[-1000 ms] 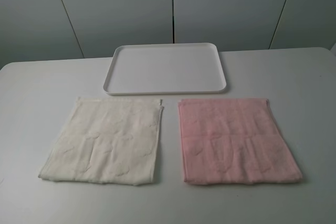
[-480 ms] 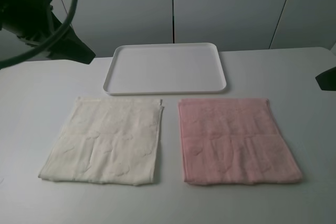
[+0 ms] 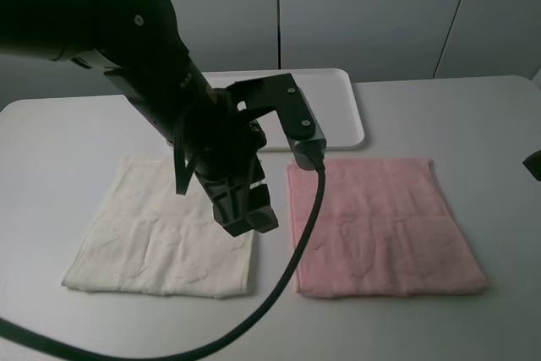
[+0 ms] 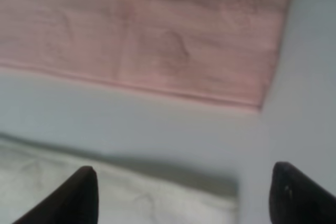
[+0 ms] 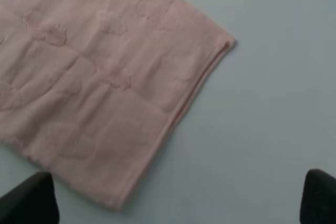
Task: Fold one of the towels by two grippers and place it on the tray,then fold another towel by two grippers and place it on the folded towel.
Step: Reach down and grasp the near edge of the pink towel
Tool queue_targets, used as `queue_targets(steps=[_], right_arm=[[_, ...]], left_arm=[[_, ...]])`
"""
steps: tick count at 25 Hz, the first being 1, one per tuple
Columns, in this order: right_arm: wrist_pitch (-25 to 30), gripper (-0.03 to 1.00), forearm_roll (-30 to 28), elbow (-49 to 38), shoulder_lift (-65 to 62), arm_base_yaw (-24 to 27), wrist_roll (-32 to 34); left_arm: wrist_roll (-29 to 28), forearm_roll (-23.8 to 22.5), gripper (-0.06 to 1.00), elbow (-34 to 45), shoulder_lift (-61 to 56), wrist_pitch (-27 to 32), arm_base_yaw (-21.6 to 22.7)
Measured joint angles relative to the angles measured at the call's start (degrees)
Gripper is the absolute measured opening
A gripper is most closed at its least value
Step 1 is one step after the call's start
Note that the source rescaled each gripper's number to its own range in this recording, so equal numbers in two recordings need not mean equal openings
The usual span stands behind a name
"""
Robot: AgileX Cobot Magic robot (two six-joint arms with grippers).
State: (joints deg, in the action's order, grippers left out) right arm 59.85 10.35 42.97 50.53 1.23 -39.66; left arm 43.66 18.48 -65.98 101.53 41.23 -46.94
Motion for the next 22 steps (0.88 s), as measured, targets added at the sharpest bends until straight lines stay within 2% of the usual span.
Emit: queue_targets(steps=[5, 9, 14, 19, 22], right_arm=[[1.67, 1.0, -0.73, 0.0, 0.15, 0.0, -1.86], [1.89, 1.0, -0.73, 0.0, 0.51, 0.0, -2.09], [1.62, 1.0, -0.86, 0.0, 0.51, 0.0, -3.7], [0.65, 1.0, -2.77, 0.0, 0.63, 0.0, -4.37], [0.37, 1.0, -3.39, -0.38, 0.63, 0.0, -4.85]], left_arm=[[0.0, -1.42, 0.85, -4.84, 6.15, 1.73, -5.8], [-0.11, -6.28, 0.85, -6.61, 10.09, 4.21, -9.2], [-3.47, -8.63, 0.86, -6.83, 12.92, 5.21, -10.4], [-5.36, -11.44, 0.98, -6.87, 13.51, 5.21, -10.92], [-5.71, -12.34, 1.0, -6.87, 13.51, 5.07, -10.92]])
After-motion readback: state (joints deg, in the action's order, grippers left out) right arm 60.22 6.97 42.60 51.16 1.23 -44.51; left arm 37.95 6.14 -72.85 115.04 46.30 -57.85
